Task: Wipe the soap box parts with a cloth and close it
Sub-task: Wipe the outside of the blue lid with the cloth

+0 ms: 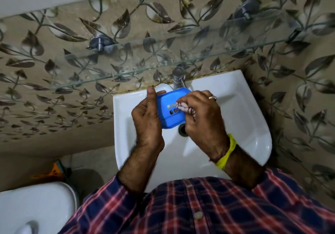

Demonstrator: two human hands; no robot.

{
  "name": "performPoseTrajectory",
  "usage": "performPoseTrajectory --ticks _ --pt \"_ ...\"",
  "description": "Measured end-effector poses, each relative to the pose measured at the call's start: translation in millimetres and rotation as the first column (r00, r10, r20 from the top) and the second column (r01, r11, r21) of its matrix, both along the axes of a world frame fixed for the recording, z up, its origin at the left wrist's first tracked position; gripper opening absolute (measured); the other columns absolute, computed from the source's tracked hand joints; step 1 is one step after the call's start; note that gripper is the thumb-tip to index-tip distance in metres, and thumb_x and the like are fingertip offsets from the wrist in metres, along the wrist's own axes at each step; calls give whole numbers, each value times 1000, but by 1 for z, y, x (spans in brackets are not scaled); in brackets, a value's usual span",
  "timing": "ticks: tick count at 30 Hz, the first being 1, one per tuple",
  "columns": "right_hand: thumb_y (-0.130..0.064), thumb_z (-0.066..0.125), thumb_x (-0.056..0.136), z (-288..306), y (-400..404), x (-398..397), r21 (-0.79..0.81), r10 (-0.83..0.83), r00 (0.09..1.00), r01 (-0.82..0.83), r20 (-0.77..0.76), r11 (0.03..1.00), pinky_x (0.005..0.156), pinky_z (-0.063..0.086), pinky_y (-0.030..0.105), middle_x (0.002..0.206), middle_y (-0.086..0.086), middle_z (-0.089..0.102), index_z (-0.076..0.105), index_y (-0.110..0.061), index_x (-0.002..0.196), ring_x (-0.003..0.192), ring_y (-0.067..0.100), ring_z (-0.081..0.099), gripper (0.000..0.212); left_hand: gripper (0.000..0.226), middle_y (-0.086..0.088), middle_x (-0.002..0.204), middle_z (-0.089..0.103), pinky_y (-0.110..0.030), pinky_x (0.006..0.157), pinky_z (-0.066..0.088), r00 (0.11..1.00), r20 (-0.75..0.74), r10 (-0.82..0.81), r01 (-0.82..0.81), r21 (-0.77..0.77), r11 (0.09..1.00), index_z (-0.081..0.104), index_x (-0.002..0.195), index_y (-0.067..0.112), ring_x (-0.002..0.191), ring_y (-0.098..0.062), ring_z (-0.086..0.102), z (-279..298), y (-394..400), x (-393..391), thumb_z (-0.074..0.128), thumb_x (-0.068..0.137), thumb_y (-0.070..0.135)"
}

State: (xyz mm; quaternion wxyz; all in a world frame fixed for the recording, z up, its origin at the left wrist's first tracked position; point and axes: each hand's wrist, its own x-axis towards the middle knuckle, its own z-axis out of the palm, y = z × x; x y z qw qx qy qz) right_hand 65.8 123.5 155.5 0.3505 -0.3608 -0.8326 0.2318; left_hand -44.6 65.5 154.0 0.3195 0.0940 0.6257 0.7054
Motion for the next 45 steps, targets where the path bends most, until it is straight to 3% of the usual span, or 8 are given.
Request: performPoseTrajectory --ticks 6,10,12,16,27,32,36,45 --pt "12 60 77 0 -3 -4 57 -10 1000 11 -14 998 87 50 40 95 11 72 74 -2 93 91 34 62 25 38 3 74 77 -25 55 56 999 -21 26 -26 -13 1000 79 84 17 68 -10 72 5 4 -1 53 106 35" --pt "16 59 78 -2 -20 -7 174 201 979 -193 -24 966 92 49 36 98 13 72 74 2 97 93 32 62 28 43 1 81 78 -23 57 55 1000 -12 14 -14 -11 1000 80 83 18 73 -11 73 8 4 -9 49 107 36" --pt "18 62 76 2 -13 -10 131 158 986 -150 -51 980 88 52 40 96 12 73 75 2 96 92 33 63 28 41 -2 87 79 -24 57 56 1000 4 -22 22 4 1000 79 91 17 78 -14 73 7 3 -8 47 108 36" --pt "17 59 80 1 -15 -8 182 271 961 -256 -59 949 90 50 37 98 11 73 75 1 94 94 26 58 27 41 -6 101 78 -28 73 59 999 -40 -37 39 56 998 77 94 15 95 -21 73 4 3 -10 42 110 30" --pt "20 58 72 14 -8 -20 101 232 972 -227 -42 969 90 51 39 98 10 75 75 1 93 94 33 62 33 46 1 92 81 -20 64 57 988 -79 -133 137 35 990 78 101 16 85 -12 76 0 -2 -12 36 112 33" --pt "23 60 71 4 -24 -3 72 390 921 -389 -8 919 88 49 38 94 8 72 73 -1 89 90 29 59 33 39 1 85 78 -23 59 56 998 -45 -37 39 40 998 79 90 16 78 -11 73 1 -4 -14 56 99 45" --pt "14 54 78 4 -13 -1 63 221 975 -219 -21 974 87 49 31 91 7 75 75 -1 89 92 28 61 28 29 5 81 76 -25 60 57 999 -42 2 -1 26 1000 77 92 15 75 -9 72 -1 1 -9 62 96 39" --pt "-2 43 82 8 -12 -6 73 226 974 -228 31 971 84 51 40 91 7 75 74 -3 88 89 32 60 32 30 7 75 76 -25 66 58 989 -96 114 -107 80 991 75 84 14 73 -9 71 2 6 -18 56 105 24"
